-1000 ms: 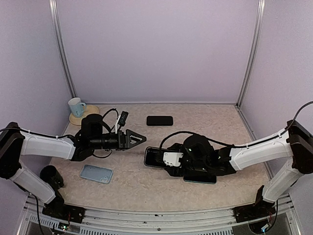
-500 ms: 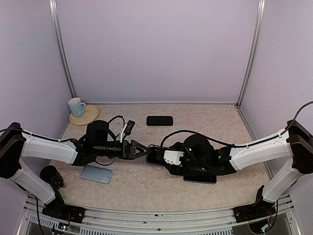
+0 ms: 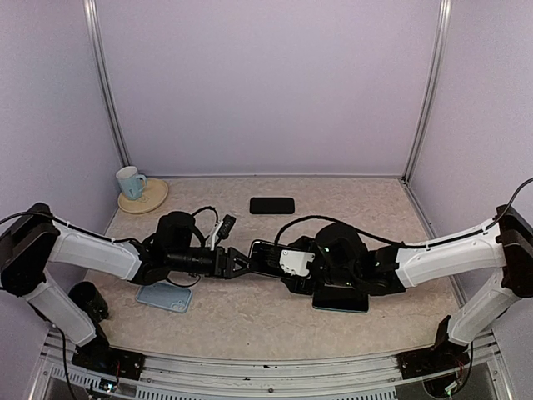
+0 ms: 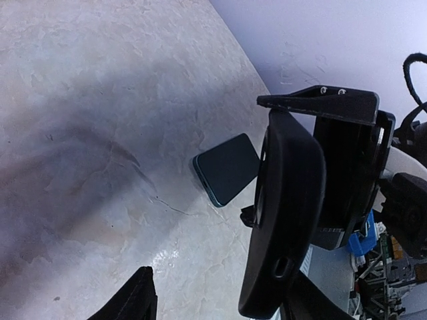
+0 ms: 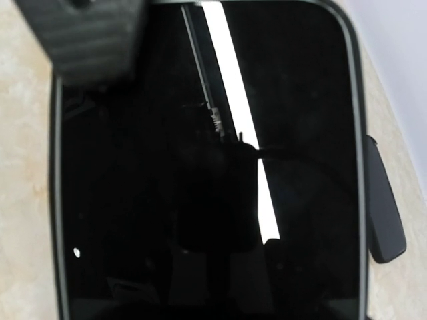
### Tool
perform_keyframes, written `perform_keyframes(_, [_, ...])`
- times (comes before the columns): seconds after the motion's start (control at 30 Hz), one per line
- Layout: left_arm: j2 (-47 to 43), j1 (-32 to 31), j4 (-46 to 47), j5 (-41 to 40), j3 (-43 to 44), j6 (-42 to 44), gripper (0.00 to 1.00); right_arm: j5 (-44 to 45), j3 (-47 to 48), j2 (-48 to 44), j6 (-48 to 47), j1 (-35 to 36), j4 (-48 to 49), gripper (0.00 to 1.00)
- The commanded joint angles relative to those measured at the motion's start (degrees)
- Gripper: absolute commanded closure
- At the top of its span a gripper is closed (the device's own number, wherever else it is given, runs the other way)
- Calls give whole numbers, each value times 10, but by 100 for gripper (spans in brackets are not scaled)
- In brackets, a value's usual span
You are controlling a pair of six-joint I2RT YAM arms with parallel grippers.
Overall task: Put the phone into the phone case
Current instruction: Press the corner of the phone case at the bottom right corner of the phone case.
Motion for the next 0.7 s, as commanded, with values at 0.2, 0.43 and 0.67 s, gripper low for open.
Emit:
perform_keyframes(0.2, [19,-4,23,5,30,-5,81,23,27,-11,2,-1,30,55])
perform_keyframes(0.43, [26,-3,38,14,30,-17,100,61,30,-1,-2,5,49,55])
perform_keyframes(0.67, [27,-4,51,15,27,-26,92,71,31,7,-1,8,54,55])
